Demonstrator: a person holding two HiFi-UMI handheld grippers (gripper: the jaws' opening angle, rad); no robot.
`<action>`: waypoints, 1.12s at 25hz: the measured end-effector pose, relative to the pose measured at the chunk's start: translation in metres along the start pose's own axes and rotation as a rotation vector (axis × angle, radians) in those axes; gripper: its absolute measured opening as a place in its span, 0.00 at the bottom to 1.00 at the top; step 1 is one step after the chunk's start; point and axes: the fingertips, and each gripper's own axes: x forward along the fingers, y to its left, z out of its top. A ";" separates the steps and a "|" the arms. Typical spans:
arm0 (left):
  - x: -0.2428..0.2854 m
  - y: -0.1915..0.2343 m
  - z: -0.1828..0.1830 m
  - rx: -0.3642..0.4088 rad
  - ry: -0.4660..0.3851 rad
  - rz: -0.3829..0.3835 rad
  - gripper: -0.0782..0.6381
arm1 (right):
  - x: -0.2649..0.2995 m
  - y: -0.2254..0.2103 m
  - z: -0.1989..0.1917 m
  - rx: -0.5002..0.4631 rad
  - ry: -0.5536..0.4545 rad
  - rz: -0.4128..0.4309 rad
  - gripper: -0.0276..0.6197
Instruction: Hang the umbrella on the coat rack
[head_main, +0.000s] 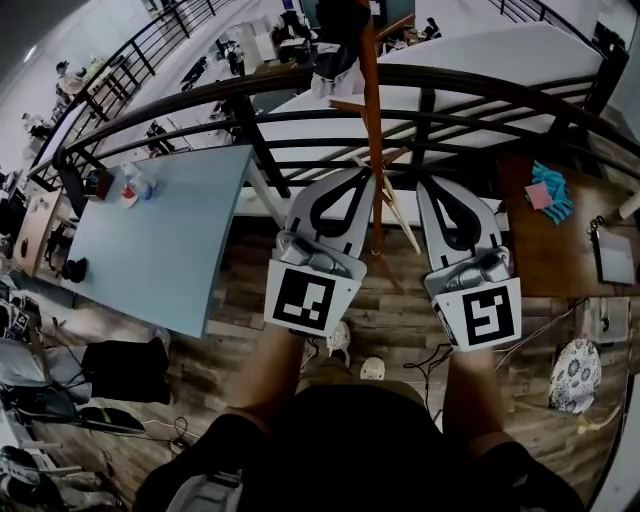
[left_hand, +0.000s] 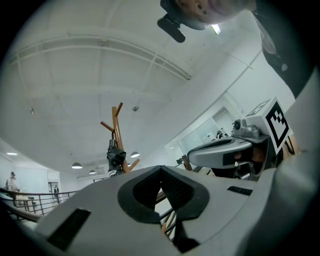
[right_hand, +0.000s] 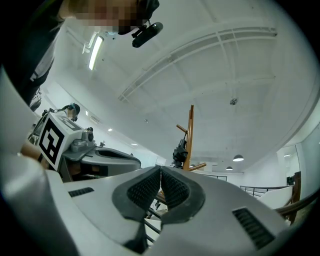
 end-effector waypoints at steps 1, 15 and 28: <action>-0.002 -0.004 0.002 0.004 0.000 0.000 0.12 | -0.004 0.001 0.001 0.000 -0.003 0.002 0.09; -0.018 -0.010 0.016 0.050 -0.039 0.029 0.12 | -0.013 0.024 0.019 -0.090 -0.067 0.016 0.09; -0.026 -0.004 0.021 0.089 -0.089 0.032 0.12 | -0.011 0.024 0.030 -0.168 -0.126 -0.077 0.09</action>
